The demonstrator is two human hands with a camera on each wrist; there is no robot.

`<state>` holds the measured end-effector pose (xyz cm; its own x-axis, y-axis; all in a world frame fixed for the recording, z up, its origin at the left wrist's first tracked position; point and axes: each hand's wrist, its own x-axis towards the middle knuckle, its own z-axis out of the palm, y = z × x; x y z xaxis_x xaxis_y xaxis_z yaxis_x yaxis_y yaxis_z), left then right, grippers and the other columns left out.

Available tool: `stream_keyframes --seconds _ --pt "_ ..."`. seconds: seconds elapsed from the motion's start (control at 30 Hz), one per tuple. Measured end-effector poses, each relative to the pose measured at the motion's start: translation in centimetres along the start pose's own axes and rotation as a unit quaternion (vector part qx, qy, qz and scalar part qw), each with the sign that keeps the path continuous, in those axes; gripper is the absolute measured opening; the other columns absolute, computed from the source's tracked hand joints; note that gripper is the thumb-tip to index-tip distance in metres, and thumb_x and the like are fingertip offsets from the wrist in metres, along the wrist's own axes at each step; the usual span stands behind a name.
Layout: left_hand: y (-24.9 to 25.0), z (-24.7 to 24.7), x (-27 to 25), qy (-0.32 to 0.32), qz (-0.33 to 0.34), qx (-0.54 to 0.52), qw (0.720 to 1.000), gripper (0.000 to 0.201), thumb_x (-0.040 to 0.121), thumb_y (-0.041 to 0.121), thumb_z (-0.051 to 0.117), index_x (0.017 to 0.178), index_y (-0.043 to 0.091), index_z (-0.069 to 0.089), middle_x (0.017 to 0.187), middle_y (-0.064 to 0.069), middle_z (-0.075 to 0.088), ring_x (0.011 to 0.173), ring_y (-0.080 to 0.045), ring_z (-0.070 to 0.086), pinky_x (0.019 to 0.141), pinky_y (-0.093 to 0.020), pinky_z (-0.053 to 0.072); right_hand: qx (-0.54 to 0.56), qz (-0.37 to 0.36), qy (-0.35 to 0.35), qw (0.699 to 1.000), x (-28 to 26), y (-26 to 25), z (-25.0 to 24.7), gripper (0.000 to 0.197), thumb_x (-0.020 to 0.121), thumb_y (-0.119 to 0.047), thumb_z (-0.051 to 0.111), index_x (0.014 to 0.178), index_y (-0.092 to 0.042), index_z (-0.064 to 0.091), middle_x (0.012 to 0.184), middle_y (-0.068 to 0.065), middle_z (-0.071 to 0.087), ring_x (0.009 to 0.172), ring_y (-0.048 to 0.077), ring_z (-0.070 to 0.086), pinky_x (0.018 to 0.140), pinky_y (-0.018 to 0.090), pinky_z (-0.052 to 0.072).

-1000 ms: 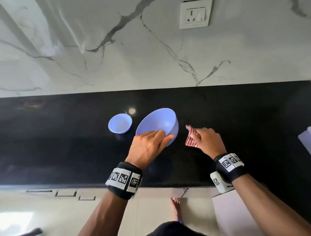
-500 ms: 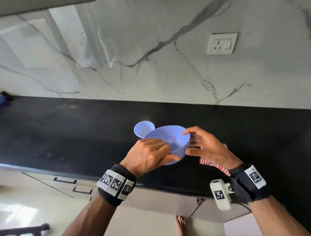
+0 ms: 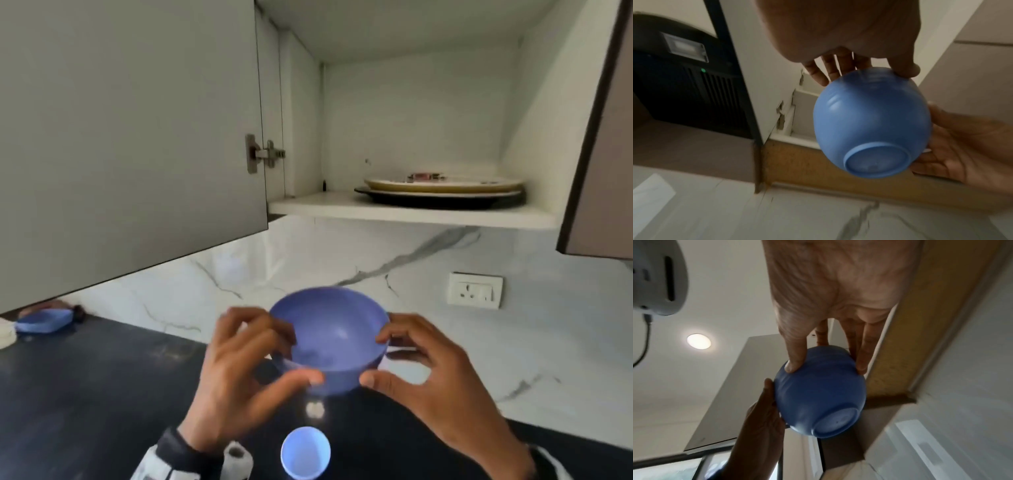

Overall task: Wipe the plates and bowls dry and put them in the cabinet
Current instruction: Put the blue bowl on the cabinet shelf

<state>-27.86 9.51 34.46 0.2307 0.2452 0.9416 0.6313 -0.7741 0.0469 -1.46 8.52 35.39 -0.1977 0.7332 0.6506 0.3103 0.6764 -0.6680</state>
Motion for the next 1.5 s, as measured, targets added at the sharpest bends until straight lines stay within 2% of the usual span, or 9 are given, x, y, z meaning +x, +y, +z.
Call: stream_keyframes --seconds 0.3,0.47,0.67,0.8,0.9,1.0,1.1,1.3,1.5 --pt "-1.2 -0.5 12.7 0.137 -0.020 0.041 0.989 0.054 0.097 0.057 0.061 0.083 0.006 0.068 0.105 0.001 0.064 0.104 -0.020 0.051 0.095 -0.020 0.033 -0.004 -0.099 0.061 0.993 11.0 -6.0 -3.8 0.041 0.069 -0.059 0.078 0.101 -0.037 0.064 0.111 -0.016 0.069 0.098 0.009 0.071 0.080 0.017 0.056" --pt "-2.6 1.2 16.1 0.162 -0.090 -0.043 0.982 0.034 0.095 0.052 0.067 0.102 0.019 0.073 0.115 0.007 0.055 0.120 -0.023 0.057 0.094 -0.035 0.056 -0.044 -0.083 0.105 0.990 15.4 -6.0 -3.8 0.047 0.070 -0.064 0.076 0.101 -0.032 0.063 0.103 -0.018 0.070 0.089 0.006 0.073 0.075 0.025 0.060" --pt "-5.7 3.6 18.9 0.112 -0.154 -0.064 0.980 0.015 0.097 0.031 0.074 0.107 0.021 0.070 0.112 0.006 0.052 0.108 -0.015 0.061 0.089 -0.012 0.052 -0.144 -0.036 0.123 0.981 20.7 -5.0 -2.8 0.046 0.077 -0.063 0.076 0.105 -0.030 0.060 0.106 -0.009 0.067 0.090 0.018 0.069 0.071 0.030 0.055" --pt "-8.1 4.6 19.8 0.085 -0.197 -0.025 0.977 0.021 0.090 0.042 0.072 0.100 0.026 0.064 0.107 0.006 0.055 0.101 -0.018 0.060 0.090 -0.044 0.058 -0.187 0.004 0.091 0.978 23.2 -3.7 -1.9 0.065 0.080 -0.062 0.075 0.132 -0.031 0.052 0.124 -0.001 0.067 0.109 0.022 0.065 0.085 0.035 0.055" --pt "-9.5 5.1 20.0 0.080 -0.201 -0.023 0.976 0.024 0.086 0.045 0.070 0.098 0.025 0.066 0.105 0.008 0.055 0.102 -0.021 0.061 0.095 -0.052 0.054 -0.217 0.051 0.055 0.973 23.9 -2.7 -2.0 0.087 0.084 -0.052 0.077 0.155 -0.026 0.034 0.137 0.005 0.064 0.123 0.025 0.062 0.102 0.043 0.051" --pt "-10.7 5.3 20.3 0.074 -0.209 -0.026 0.975 0.021 0.090 0.041 0.076 0.099 0.026 0.065 0.108 0.007 0.055 0.106 -0.025 0.061 0.098 -0.054 0.052 -0.334 0.032 0.078 0.939 24.2 -1.3 -2.0 0.053 0.094 -0.032 0.071 0.143 -0.018 0.056 0.131 0.005 0.069 0.120 0.027 0.062 0.100 0.040 0.050" --pt "-11.4 5.6 20.8 0.075 -0.221 -0.023 0.972 0.022 0.092 0.037 0.078 0.103 0.020 0.070 0.109 0.007 0.055 0.109 -0.028 0.061 0.100 -0.051 0.050 -0.462 -0.003 0.085 0.883 24.5 -0.4 -1.4 0.021 0.096 -0.017 0.060 0.108 -0.019 0.077 0.106 0.008 0.074 0.100 0.030 0.063 0.081 0.037 0.053" --pt "-12.4 6.7 22.0 0.066 -0.216 -0.008 0.974 0.022 0.090 0.038 0.078 0.098 0.018 0.072 0.105 0.004 0.057 0.106 -0.028 0.059 0.099 -0.045 0.048 -0.600 -0.021 0.056 0.797 24.7 -1.2 -0.8 0.024 0.095 -0.006 0.052 0.102 -0.017 0.072 0.104 0.005 0.064 0.099 0.029 0.059 0.065 0.034 0.035" --pt "-13.1 7.7 23.5 0.034 -0.214 0.032 0.976 0.032 0.091 0.044 0.076 0.104 0.015 0.074 0.109 -0.005 0.064 0.111 -0.029 0.058 0.099 -0.041 0.046 -0.627 -0.009 0.040 0.778 24.5 -1.8 -1.8 0.025 0.094 -0.007 0.054 0.106 -0.020 0.070 0.106 0.001 0.062 0.097 0.026 0.058 0.065 0.034 0.037"
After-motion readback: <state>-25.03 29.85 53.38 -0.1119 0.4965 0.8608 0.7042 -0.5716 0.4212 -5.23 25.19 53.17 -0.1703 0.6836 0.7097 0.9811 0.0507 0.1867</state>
